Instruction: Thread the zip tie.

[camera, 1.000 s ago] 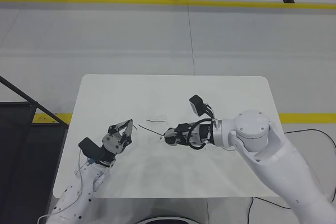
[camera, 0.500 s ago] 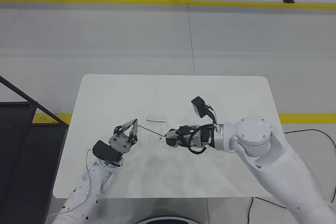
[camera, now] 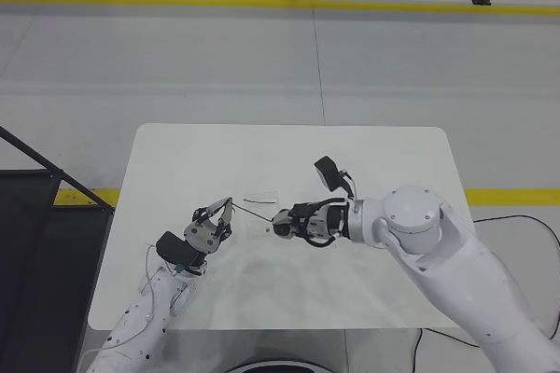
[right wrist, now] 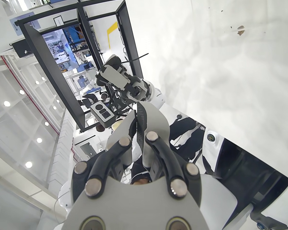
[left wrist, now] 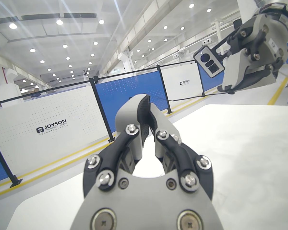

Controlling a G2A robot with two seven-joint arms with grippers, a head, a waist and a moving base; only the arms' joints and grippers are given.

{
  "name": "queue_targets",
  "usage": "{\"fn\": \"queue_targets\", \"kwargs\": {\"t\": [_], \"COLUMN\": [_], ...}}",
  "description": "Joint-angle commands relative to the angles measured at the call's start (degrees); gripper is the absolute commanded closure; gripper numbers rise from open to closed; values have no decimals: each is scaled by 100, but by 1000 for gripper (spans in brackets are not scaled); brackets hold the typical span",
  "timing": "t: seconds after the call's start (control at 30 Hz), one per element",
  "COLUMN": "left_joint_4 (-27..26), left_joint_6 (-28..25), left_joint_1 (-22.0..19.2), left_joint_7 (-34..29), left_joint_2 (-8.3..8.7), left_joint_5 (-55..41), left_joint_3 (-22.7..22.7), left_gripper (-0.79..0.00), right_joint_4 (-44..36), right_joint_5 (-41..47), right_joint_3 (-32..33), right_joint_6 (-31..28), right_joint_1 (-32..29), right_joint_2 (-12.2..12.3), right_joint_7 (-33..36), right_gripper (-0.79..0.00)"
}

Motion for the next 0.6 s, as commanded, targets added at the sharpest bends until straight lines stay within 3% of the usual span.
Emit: {"fn": "queue_targets", "kwargs": {"t": [0.0,0.57], "left_joint_4": [-1,-1], "left_joint_6": [0,0], "left_joint_1": [0,0], "left_joint_7": [0,0], "left_joint_2": [0,0], "left_joint_5": [-1,-1], "left_joint_3": [0,0], "left_gripper": [0,0], "right_joint_4": [8,105], "right_joint_5": [-2,99], "right_joint_3": [-11,2], "right_joint_6": [-8,86], "right_joint_1": [11,115], "right_joint_2": [-11,-83], "right_joint_7": [-12,-39], "right_gripper": [0,0]}}
